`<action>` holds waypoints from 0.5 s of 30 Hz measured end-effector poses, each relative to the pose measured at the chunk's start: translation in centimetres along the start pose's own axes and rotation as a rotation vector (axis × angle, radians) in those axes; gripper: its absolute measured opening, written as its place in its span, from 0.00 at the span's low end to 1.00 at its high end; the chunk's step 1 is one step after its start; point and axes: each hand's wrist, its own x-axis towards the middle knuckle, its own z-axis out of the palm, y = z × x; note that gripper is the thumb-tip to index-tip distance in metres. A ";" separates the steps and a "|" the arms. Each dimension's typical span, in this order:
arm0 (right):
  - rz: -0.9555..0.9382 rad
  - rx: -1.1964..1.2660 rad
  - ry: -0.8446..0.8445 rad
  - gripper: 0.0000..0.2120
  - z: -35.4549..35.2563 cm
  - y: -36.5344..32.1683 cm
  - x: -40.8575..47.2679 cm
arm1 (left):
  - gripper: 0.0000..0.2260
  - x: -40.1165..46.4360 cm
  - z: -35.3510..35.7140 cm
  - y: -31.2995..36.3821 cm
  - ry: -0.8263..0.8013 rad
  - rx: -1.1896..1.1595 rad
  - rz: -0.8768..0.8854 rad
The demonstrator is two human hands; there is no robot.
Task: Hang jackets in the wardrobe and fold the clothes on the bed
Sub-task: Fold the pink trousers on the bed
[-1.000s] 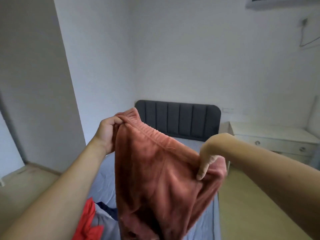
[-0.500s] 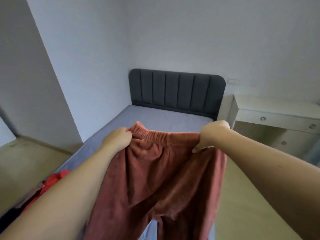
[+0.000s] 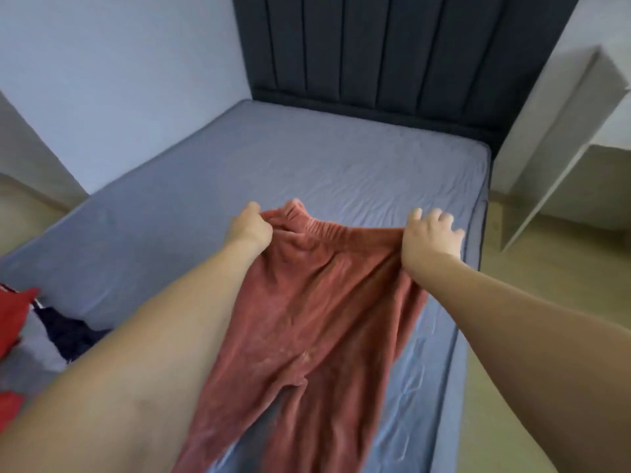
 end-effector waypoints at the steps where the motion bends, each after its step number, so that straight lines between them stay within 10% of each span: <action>1: -0.023 0.010 0.037 0.22 4.0 0.0 0.6 | 0.21 0.5 3.8 -0.3 -0.022 -0.009 0.052; 9: -0.403 0.186 -0.403 0.42 31.8 -2.5 -8.3 | 0.29 -4.1 27.8 -14.8 -0.539 0.450 -0.047; 15: -0.361 0.311 -0.195 0.33 39.6 -2.4 -9.0 | 0.32 -3.7 33.6 -19.2 -0.146 0.588 0.124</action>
